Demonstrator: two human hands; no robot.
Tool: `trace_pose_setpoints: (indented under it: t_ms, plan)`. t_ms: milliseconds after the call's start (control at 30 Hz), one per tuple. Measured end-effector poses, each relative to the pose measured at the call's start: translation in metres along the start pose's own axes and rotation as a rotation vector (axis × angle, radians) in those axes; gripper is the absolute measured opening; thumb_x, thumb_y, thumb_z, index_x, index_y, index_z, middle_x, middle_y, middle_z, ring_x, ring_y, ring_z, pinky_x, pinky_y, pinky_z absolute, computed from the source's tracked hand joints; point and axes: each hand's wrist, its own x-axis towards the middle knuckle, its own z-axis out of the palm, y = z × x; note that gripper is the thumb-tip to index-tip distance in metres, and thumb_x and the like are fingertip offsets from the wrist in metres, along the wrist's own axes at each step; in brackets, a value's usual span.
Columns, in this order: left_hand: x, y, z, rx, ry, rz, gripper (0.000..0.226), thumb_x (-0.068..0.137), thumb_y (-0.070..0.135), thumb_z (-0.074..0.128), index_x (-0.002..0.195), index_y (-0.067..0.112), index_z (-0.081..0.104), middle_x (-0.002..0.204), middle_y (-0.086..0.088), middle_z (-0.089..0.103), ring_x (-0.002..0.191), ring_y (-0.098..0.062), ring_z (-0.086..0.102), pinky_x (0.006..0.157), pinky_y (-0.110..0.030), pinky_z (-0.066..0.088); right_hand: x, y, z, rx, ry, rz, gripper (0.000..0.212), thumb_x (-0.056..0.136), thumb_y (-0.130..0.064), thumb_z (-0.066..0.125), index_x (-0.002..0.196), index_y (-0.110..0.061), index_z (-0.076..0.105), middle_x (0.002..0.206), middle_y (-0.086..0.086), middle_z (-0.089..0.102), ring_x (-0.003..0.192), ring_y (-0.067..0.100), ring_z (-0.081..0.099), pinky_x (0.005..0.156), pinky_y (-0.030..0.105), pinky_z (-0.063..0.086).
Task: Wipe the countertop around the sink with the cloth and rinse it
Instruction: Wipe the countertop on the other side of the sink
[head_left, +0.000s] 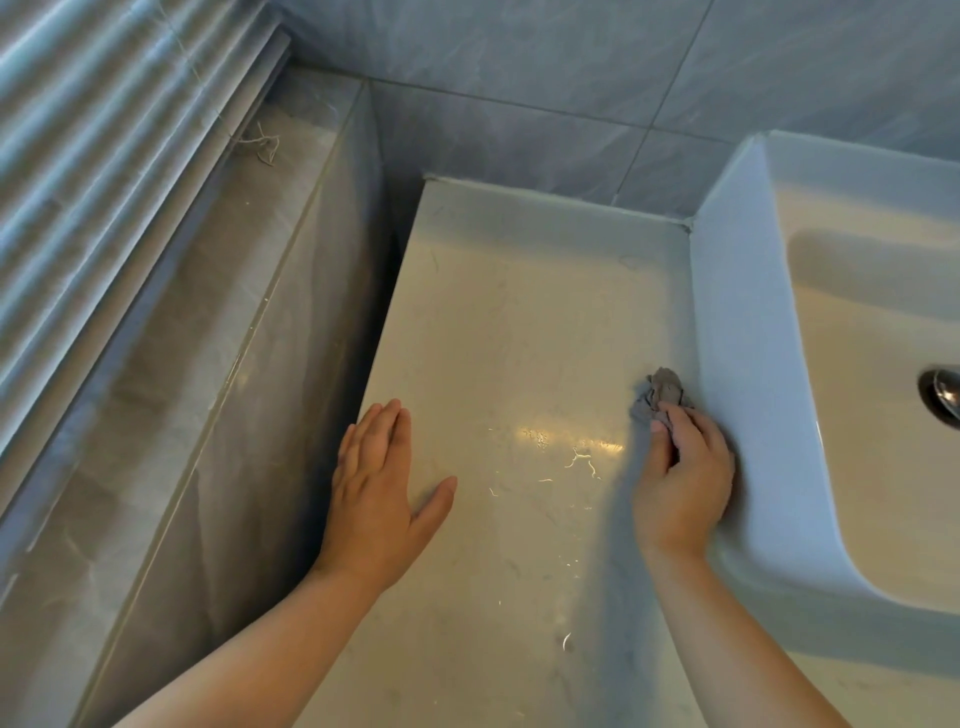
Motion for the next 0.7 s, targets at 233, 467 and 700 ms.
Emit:
trace_pose_setpoints:
  t_ms: [233, 467, 700]
  plan:
    - [0.000, 0.002, -0.001, 0.009, 0.015, 0.000, 0.087, 0.085, 0.065, 0.027, 0.150, 0.008, 0.018, 0.158, -0.003, 0.011, 0.145, -0.013, -0.001, 0.118, -0.031, -0.003, -0.011, -0.012, -0.003, 0.129, -0.074, -0.014, 0.024, 0.091, -0.011, 0.060, 0.114, -0.010, 0.068, 0.114, 0.008, 0.062, 0.104, 0.024, 0.058, 0.092, 0.022, 0.040]
    - [-0.001, 0.002, -0.004, -0.032, -0.001, -0.011, 0.091, 0.081, 0.068, 0.026, 0.150, 0.010, 0.016, 0.159, 0.000, 0.009, 0.145, -0.011, -0.004, 0.119, -0.035, 0.001, -0.044, -0.034, -0.001, 0.188, -0.199, -0.112, 0.022, 0.090, -0.013, 0.061, 0.111, -0.016, 0.069, 0.114, -0.003, 0.064, 0.105, 0.012, 0.056, 0.092, 0.020, 0.042]
    - [-0.003, -0.001, -0.012, -0.080, -0.039, -0.002, 0.085, 0.086, 0.062, 0.038, 0.150, 0.012, 0.014, 0.159, 0.006, -0.002, 0.144, -0.008, -0.010, 0.116, -0.025, -0.004, -0.012, -0.040, -0.008, 0.464, -0.312, 0.021, 0.022, 0.088, -0.007, 0.063, 0.106, -0.017, 0.071, 0.103, -0.007, 0.071, 0.097, 0.003, 0.064, 0.089, 0.022, 0.048]
